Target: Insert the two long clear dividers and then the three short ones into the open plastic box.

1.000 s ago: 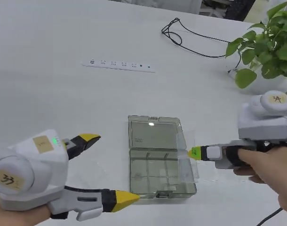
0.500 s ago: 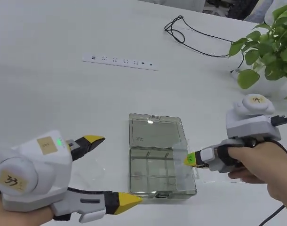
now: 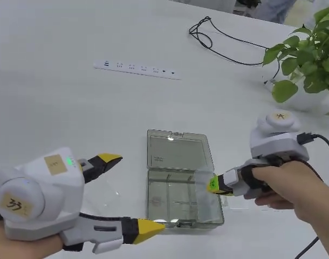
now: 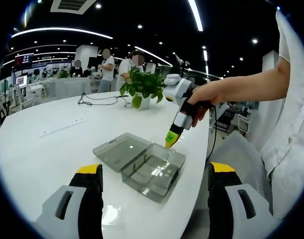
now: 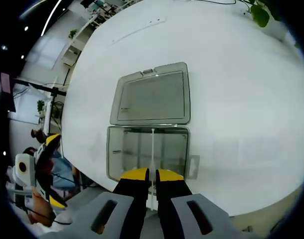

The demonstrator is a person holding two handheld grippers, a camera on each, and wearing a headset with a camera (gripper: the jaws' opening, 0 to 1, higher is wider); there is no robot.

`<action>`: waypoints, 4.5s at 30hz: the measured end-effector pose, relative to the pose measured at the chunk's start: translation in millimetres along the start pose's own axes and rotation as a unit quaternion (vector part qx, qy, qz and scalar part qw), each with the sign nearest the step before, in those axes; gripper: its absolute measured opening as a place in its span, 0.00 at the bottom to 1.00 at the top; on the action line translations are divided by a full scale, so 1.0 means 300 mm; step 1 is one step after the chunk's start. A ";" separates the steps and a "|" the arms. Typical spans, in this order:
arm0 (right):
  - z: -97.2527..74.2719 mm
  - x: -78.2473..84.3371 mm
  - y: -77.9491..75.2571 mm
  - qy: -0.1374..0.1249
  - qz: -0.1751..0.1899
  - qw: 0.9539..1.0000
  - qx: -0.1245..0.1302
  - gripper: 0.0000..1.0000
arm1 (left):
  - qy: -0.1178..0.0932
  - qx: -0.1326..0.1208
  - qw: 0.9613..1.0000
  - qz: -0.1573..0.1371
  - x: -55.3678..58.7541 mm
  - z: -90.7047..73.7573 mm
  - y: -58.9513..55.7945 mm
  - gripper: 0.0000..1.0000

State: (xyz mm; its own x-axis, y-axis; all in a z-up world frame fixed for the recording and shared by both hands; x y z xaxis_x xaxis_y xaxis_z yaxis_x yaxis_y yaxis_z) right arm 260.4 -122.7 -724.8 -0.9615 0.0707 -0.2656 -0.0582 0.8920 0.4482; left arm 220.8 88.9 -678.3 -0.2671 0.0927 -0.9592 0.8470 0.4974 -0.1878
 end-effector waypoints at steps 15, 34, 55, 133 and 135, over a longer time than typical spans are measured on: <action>0.036 0.003 -0.023 -0.003 0.016 1.000 0.005 0.06 | 0.004 0.005 1.000 -0.005 0.007 0.003 -0.004 0.88; 0.053 -0.006 -0.006 -0.014 -0.012 1.000 0.000 0.07 | 0.004 0.005 1.000 -0.011 0.008 0.011 -0.004 0.88; 0.144 0.000 -0.036 -0.017 -0.049 0.999 -0.015 0.10 | 0.013 0.001 1.000 -0.009 0.010 0.007 -0.005 0.88; -0.235 0.167 -0.168 -0.223 -0.393 0.877 -0.164 0.79 | 0.207 -0.165 0.964 -0.034 0.209 -0.167 0.097 0.67; -0.233 0.166 -0.175 -0.225 -0.396 0.875 -0.163 0.79 | 0.224 -0.164 0.960 -0.024 0.228 -0.159 0.112 0.63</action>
State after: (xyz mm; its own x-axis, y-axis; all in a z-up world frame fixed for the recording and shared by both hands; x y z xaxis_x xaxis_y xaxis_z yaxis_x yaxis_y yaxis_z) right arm 196.9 -197.2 -701.8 -0.3855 -0.2782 -0.8797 -0.8030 0.5708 0.1714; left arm 209.1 153.2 -740.0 -0.5357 0.3889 -0.7495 0.6580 0.7485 -0.0820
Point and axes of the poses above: the centre of the closed fingertips' face, and the gripper's own axes: z roughly forward along the fingers, y roughly to its left, x roughly out of its underside, the point moved 6 cm from there along -z, roughly backward along the fingers, and after that the axes turned 8 degrees about -y, right-handed, at the moved point
